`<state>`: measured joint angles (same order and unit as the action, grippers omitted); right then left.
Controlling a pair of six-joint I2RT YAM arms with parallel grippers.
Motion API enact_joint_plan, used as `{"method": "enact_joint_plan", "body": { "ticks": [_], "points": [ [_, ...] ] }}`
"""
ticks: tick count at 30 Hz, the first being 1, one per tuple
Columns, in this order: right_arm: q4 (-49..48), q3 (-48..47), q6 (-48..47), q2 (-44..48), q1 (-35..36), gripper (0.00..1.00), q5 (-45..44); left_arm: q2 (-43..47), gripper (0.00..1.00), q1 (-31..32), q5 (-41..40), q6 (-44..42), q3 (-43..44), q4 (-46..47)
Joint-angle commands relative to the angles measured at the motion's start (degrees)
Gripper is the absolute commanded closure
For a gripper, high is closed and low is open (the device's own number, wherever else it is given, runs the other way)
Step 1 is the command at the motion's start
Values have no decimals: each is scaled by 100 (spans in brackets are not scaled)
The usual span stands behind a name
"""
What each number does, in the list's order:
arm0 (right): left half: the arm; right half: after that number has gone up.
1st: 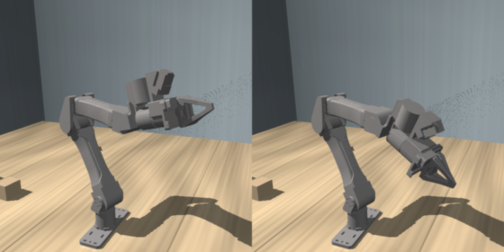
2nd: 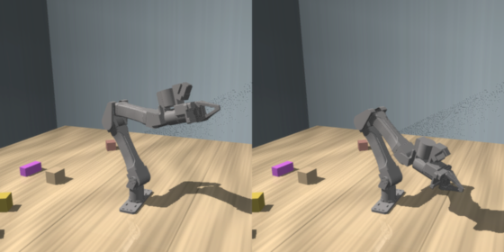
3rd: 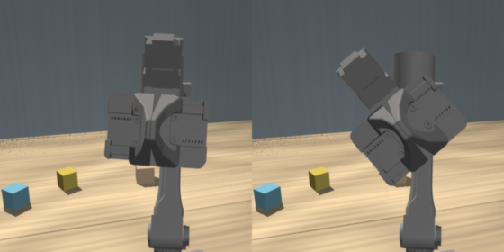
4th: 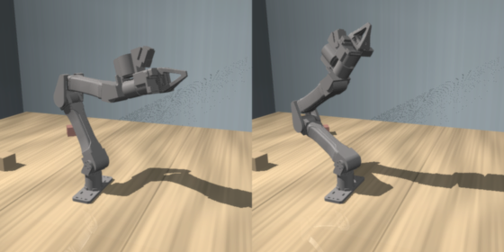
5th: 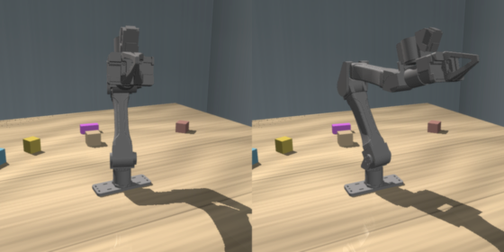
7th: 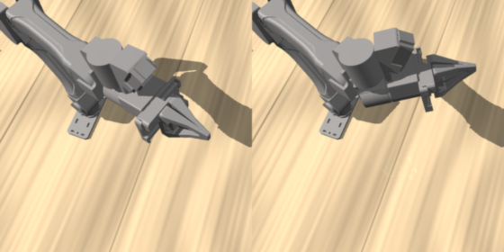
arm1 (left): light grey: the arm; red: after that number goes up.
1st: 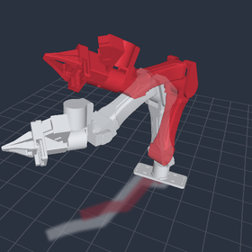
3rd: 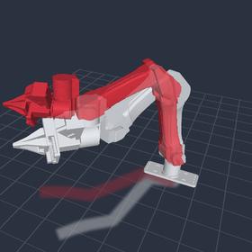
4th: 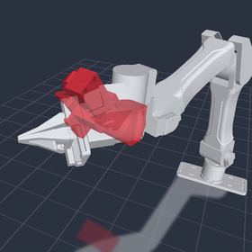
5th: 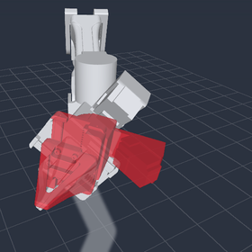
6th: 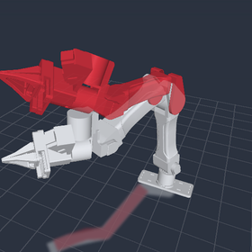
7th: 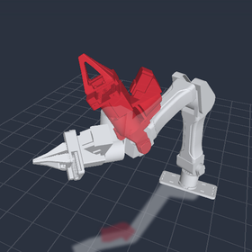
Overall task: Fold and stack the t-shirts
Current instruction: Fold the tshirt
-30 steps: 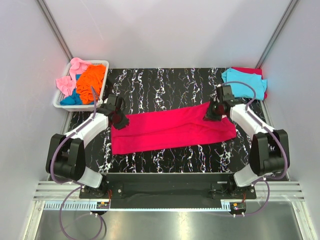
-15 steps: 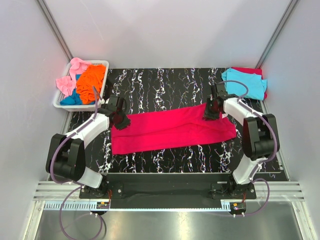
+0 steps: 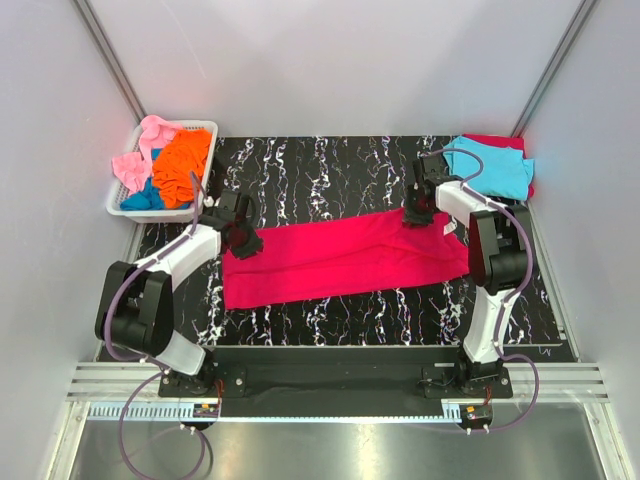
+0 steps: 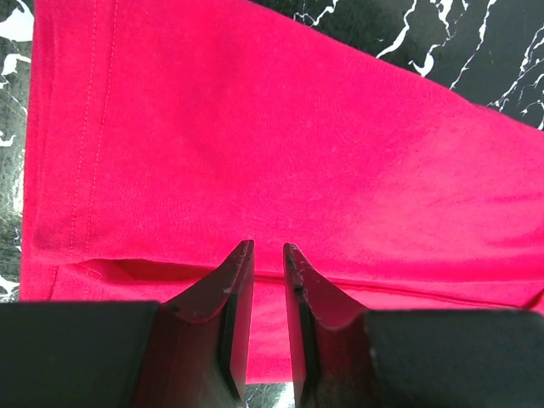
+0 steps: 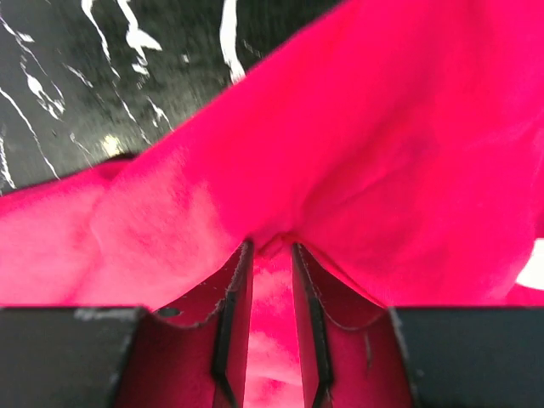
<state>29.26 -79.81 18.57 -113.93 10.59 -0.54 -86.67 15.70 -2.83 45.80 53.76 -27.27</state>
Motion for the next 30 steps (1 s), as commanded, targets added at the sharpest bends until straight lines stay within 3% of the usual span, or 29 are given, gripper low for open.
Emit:
{"method": "enact_joint_plan", "body": {
  "ticks": [1, 30],
  "points": [
    [-166, -280, -160, -59, -4, 68, -254, -69, 76, 20, 125, -115, 258, 213],
    [124, -8, -55, 108, -4, 71, -430, -69, 76, 38, 116, -54, 135, 248]
  ]
}}
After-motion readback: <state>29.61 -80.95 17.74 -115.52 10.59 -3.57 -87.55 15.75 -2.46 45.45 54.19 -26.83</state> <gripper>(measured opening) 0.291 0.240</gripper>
